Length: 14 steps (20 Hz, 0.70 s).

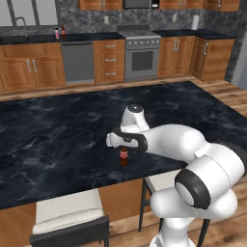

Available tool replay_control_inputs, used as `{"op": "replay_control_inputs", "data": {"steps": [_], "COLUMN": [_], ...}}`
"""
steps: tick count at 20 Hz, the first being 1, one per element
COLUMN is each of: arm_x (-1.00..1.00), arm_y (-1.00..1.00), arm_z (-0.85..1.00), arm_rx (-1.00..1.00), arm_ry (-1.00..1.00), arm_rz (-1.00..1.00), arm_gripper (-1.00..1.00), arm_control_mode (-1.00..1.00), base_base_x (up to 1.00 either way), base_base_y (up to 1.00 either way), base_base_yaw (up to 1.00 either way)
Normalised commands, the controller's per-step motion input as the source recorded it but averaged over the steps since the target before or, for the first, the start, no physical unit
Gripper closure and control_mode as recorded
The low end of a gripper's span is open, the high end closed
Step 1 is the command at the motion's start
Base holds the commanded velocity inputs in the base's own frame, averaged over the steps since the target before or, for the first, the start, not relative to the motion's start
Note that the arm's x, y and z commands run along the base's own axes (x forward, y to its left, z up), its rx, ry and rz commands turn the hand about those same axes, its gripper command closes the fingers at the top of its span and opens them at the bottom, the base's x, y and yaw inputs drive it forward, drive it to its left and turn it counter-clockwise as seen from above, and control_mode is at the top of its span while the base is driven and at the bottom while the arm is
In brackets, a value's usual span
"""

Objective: Place the large bottle from the dining counter next to the other large bottle outside the sink, and place the small bottle from the dining counter next to the other small bottle inside the sink.

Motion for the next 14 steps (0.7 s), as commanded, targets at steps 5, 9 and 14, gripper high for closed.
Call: {"op": "replay_control_inputs", "data": {"steps": [5, 9, 14], "arm_x": [0.01, 0.1, 0.12], "arm_y": [0.03, 0.01, 0.0], "arm_z": [0.0, 0.0, 0.0], "arm_rx": [0.0, 0.0, 0.0], "arm_ry": [0.0, 0.0, -0.03], "arm_rz": [0.0, 0.0, 0.0], "arm_gripper": [-1.0, -1.0, -1.0], "arm_control_mode": [-1.0, -1.0, -1.0], "base_base_x": [0.0, 0.0, 0.0], "base_base_y": [0.0, 0.0, 0.0], "base_base_yaw": [0.0, 0.0, 0.0]}}
